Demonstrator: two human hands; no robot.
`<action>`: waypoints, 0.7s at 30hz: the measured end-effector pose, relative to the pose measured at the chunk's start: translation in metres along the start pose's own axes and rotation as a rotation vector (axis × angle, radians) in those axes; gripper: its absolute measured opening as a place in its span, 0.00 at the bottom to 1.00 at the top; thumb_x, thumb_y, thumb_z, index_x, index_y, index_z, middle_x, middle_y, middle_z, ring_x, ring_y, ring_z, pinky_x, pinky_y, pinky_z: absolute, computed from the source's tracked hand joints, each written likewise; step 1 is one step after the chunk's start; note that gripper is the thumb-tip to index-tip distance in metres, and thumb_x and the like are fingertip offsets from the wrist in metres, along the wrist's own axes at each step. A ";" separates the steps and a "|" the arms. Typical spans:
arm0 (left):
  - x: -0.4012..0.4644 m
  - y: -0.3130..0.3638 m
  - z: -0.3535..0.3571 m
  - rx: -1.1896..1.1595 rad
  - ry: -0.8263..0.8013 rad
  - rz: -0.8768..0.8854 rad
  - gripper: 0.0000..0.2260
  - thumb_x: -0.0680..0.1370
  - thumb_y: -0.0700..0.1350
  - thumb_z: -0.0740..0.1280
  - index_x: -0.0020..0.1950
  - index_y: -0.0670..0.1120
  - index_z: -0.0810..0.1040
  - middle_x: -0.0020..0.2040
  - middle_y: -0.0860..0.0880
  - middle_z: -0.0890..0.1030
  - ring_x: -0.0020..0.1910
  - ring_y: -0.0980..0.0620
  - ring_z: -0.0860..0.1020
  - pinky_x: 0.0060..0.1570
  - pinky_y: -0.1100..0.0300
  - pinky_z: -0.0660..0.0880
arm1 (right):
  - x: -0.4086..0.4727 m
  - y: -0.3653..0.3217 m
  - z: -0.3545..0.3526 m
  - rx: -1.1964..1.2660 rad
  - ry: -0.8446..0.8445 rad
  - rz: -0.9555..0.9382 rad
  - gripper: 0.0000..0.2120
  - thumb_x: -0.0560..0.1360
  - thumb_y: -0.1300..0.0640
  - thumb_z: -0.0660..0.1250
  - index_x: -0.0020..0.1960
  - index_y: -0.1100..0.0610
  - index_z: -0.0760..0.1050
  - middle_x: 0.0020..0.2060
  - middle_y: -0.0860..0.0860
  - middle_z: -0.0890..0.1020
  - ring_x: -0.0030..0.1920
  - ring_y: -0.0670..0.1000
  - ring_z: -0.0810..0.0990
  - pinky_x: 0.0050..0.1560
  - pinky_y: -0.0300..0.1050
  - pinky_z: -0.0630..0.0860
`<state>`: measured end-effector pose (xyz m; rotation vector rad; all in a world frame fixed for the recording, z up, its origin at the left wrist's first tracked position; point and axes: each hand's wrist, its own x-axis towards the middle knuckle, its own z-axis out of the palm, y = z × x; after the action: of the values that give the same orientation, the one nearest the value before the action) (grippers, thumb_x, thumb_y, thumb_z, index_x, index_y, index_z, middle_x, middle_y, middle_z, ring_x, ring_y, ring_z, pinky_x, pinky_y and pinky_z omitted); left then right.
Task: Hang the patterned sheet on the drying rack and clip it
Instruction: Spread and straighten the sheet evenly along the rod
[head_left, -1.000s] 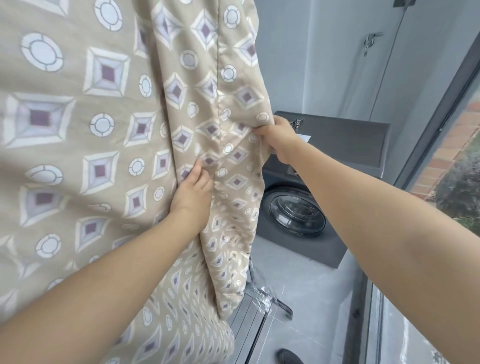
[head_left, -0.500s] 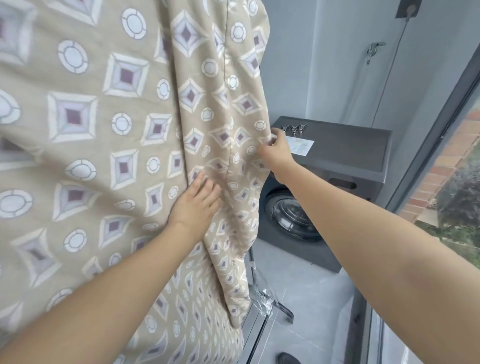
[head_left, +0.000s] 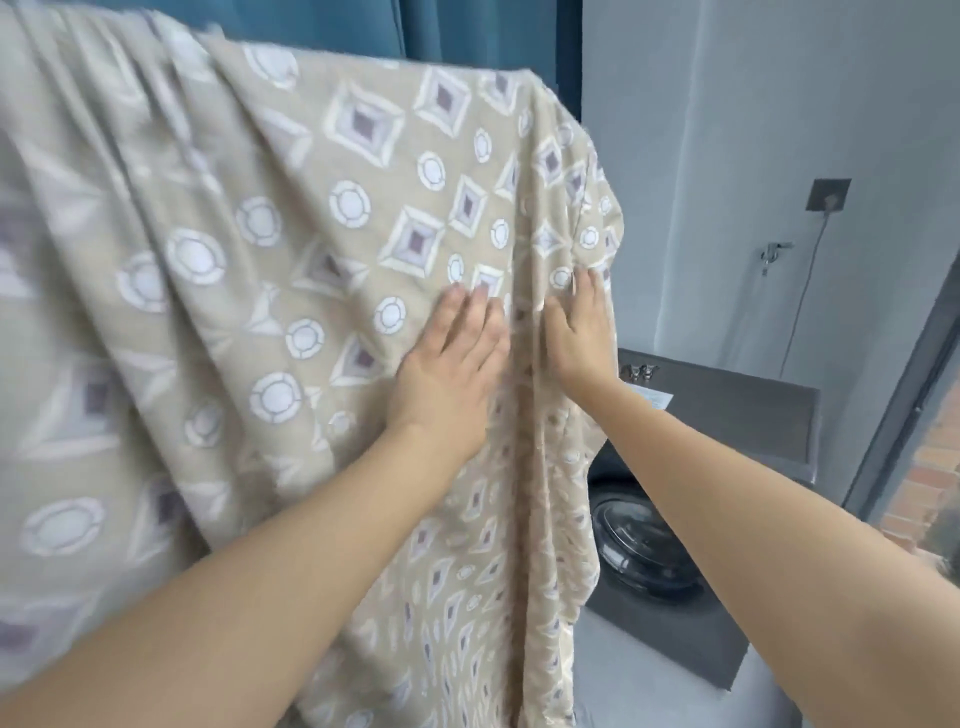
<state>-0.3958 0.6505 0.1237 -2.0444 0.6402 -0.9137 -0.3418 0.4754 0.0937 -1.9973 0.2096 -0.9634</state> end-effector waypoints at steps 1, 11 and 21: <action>0.003 -0.016 -0.011 -0.004 0.033 -0.054 0.29 0.80 0.50 0.42 0.78 0.41 0.40 0.78 0.39 0.40 0.76 0.36 0.38 0.64 0.36 0.24 | 0.006 -0.017 -0.004 0.016 0.002 -0.032 0.28 0.82 0.51 0.52 0.79 0.56 0.51 0.78 0.50 0.52 0.78 0.47 0.47 0.77 0.49 0.46; 0.061 -0.131 -0.067 -0.168 0.193 -0.460 0.28 0.81 0.50 0.49 0.79 0.42 0.47 0.78 0.39 0.53 0.75 0.36 0.53 0.71 0.32 0.45 | 0.108 -0.113 -0.030 0.021 0.110 -0.329 0.24 0.82 0.48 0.48 0.76 0.54 0.59 0.75 0.48 0.62 0.76 0.47 0.56 0.76 0.50 0.50; 0.119 -0.155 -0.061 -0.316 0.065 -0.518 0.13 0.84 0.49 0.53 0.60 0.43 0.70 0.52 0.44 0.79 0.49 0.44 0.76 0.39 0.55 0.67 | 0.176 -0.115 -0.049 0.090 -0.125 -0.221 0.21 0.82 0.44 0.50 0.35 0.55 0.60 0.30 0.48 0.65 0.33 0.50 0.64 0.38 0.48 0.64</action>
<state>-0.3515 0.6266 0.3221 -2.5365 0.2983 -1.2372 -0.2793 0.4288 0.2947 -2.0178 -0.1242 -0.9633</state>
